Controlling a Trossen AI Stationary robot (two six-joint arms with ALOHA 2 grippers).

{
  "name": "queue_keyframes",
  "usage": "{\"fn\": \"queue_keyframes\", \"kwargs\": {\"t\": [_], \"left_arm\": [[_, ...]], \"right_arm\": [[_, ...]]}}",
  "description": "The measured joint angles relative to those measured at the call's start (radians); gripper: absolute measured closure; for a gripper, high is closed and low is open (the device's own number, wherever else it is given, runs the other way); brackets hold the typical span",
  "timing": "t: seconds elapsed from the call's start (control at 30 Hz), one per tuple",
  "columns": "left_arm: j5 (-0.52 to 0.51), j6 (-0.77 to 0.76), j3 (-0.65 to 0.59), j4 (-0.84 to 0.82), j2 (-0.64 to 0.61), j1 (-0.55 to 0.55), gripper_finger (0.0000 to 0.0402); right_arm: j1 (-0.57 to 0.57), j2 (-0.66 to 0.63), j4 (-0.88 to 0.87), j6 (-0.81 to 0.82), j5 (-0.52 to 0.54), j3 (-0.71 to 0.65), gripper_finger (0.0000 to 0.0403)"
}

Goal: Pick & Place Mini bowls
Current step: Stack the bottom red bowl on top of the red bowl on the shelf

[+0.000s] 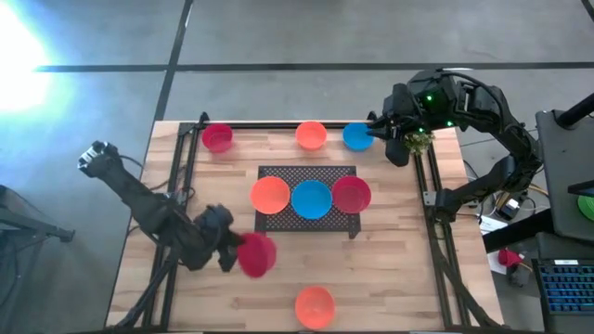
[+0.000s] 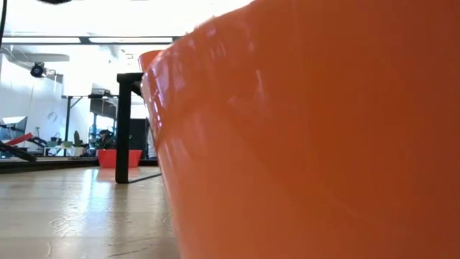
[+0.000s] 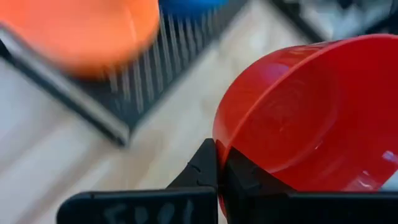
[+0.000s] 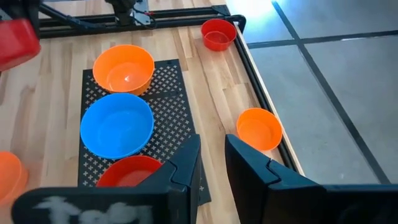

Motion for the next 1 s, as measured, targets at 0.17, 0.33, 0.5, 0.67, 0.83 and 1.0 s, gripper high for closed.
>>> {"fn": "queue_keyframes", "kwargs": {"t": [0.17,0.33,0.5,0.67,0.83,1.0], "left_arm": [[-0.216,0.081,0.107,0.004,0.018,0.040,0.0401],[-0.392,0.193,0.186,0.004,0.051,0.108,0.0401],[-0.552,0.290,0.226,0.006,0.104,0.216,0.0401],[-0.782,0.358,0.235,0.058,0.145,0.305,0.0401],[-0.923,0.465,0.234,0.131,0.189,0.375,0.0401],[-0.921,0.583,0.234,0.237,0.219,0.443,0.0401]], "right_arm": [[0.000,0.000,0.003,-0.005,0.000,0.000,0.0335],[0.000,0.000,0.018,-0.042,0.000,0.000,0.0319],[0.000,0.000,0.074,-0.045,0.000,0.000,0.0291],[0.000,0.001,0.146,-0.037,-0.001,-0.025,0.0268],[0.001,0.001,0.281,-0.044,-0.080,-0.103,0.0255],[0.031,0.002,0.461,-0.119,-0.125,-0.188,0.0245]]}}
